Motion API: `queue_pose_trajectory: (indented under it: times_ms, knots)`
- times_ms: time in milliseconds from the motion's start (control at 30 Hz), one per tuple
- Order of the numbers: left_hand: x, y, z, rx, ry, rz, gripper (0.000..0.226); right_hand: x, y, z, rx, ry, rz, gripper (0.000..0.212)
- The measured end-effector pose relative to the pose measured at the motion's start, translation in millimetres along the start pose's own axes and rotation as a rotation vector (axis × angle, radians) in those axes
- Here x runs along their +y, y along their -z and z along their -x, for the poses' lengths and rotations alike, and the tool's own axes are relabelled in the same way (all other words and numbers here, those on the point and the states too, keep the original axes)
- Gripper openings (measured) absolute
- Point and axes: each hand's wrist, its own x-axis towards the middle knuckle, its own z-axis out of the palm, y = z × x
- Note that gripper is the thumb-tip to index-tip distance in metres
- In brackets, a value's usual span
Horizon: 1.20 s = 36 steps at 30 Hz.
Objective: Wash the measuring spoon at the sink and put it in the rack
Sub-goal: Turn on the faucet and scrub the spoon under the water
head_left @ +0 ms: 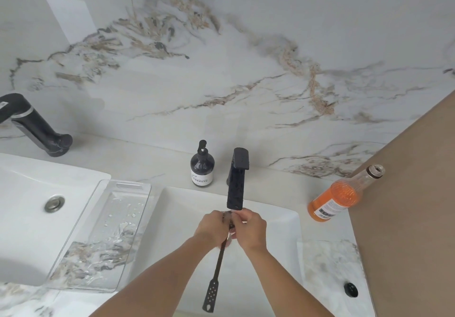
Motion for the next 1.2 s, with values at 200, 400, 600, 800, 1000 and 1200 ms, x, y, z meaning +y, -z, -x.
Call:
queue_pose_trajectory:
  times_ms: [200, 400, 600, 800, 1000, 1200]
  knots:
    - [-2, 0, -8, -0.130, 0.052, 0.518, 0.032, -5, 2, -6, -0.149, -0.115, -0.054, 0.021]
    - [-10, -3, -16, 0.039, 0.166, 0.767, 0.019, -2, 0, -1, -0.316, -0.338, -0.155, 0.028]
    - [-12, 0, -15, 0.088, 0.093, 0.314, 0.028, 2, 12, -3, -0.286, -0.138, 0.190, 0.033]
    - [-16, 10, -21, -0.189, 0.148, 0.518, 0.015, 0, 30, -13, -0.395, -0.030, 0.332, 0.049]
    - [-10, 18, -19, -0.326, 0.207, 0.530, 0.012, -33, 54, -39, -0.674, 0.130, 0.697, 0.047]
    - [0, 4, -17, -0.078, 0.242, 0.609, 0.025, -43, 53, -42, -0.472, 0.162, 0.599, 0.046]
